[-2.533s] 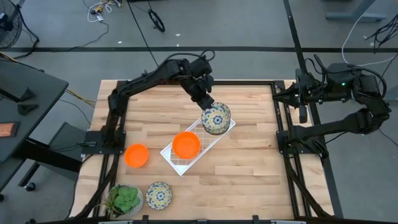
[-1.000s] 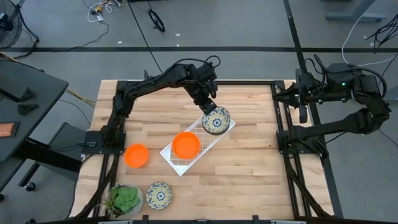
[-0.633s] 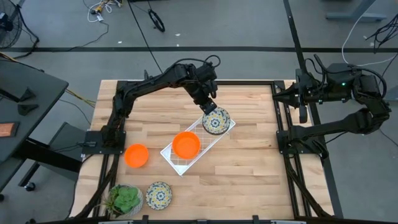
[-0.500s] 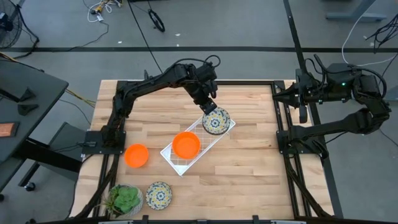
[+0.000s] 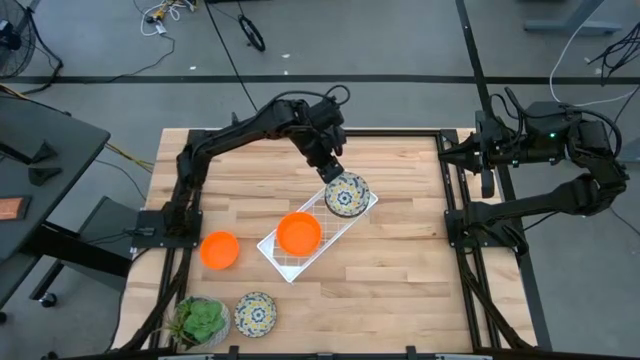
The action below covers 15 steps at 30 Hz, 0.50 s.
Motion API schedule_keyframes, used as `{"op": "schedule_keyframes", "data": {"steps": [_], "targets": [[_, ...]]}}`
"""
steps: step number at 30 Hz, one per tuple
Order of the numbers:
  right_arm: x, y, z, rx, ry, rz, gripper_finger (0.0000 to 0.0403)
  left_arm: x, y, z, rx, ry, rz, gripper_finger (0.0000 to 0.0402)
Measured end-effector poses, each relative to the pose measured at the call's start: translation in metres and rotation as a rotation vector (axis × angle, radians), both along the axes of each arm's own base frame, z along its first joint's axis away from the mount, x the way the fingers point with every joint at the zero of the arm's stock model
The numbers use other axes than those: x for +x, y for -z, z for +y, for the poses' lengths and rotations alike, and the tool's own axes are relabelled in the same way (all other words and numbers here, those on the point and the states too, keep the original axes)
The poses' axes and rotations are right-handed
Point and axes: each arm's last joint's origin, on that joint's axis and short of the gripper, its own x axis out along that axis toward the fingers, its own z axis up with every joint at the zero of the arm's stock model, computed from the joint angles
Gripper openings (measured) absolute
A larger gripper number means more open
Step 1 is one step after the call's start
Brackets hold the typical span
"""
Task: Pick & Place Mini bowls
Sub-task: Stack the yellow patterned bowl on top of the yellow patterned bowl on the shelf, then stack the orange bowl on top of the orange bowl on the shelf
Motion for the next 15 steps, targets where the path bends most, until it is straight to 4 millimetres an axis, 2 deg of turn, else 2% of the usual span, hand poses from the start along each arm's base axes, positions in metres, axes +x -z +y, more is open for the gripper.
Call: {"op": "schedule_keyframes", "data": {"steps": [9, 15], "targets": [[0.000, 0.000, 0.000, 0.000, 0.000, 0.001, 0.0032, -0.016, -0.022, -0.003, 0.045, 0.008, -0.047, 0.0053], [0.000, 0.000, 0.000, 0.000, 0.000, 0.000, 0.0032, -0.020, -0.030, -0.008, 0.051, 0.048, -0.076, 0.0053]]}}
